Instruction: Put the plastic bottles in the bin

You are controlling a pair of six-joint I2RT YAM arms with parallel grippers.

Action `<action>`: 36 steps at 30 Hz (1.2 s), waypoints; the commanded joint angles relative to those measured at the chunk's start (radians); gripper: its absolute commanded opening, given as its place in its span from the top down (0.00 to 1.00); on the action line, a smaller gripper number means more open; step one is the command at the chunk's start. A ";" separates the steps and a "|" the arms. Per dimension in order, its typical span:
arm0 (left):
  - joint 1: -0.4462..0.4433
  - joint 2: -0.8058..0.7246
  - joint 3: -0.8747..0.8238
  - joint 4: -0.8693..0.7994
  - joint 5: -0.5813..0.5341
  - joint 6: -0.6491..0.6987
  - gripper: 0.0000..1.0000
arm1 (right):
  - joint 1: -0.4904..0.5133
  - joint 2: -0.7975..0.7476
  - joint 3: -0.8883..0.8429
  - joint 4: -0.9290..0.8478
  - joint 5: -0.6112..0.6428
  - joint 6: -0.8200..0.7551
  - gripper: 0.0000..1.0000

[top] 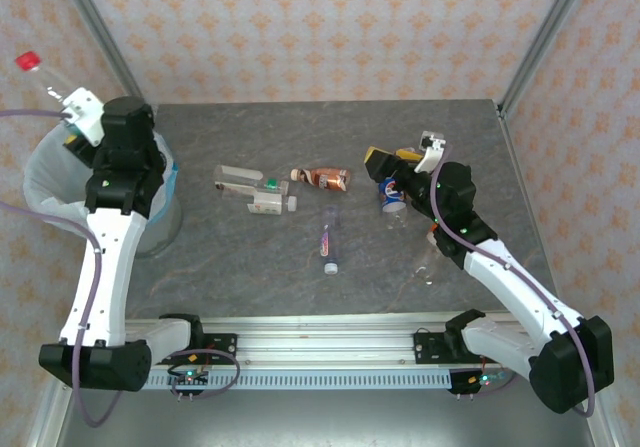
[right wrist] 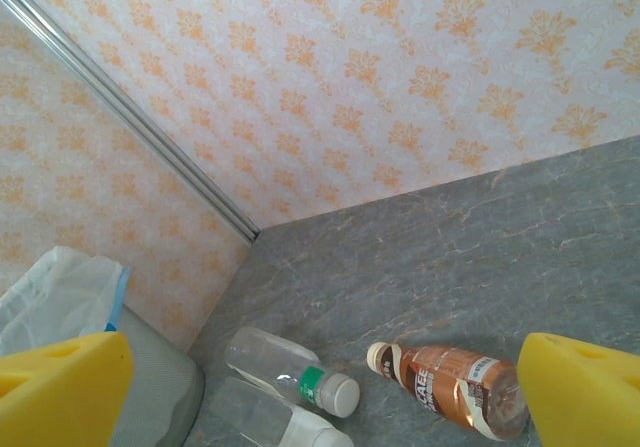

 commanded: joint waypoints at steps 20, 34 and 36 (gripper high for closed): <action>0.236 0.134 -0.049 -0.209 0.171 -0.320 0.18 | 0.005 -0.008 -0.013 0.006 0.098 -0.031 0.01; 0.234 0.122 0.024 -0.221 0.512 -0.309 0.00 | 0.005 0.006 -0.009 -0.123 0.149 -0.021 0.01; 0.226 0.098 0.029 -0.201 0.582 -0.300 0.00 | 0.005 0.009 -0.017 -0.139 0.168 -0.010 0.01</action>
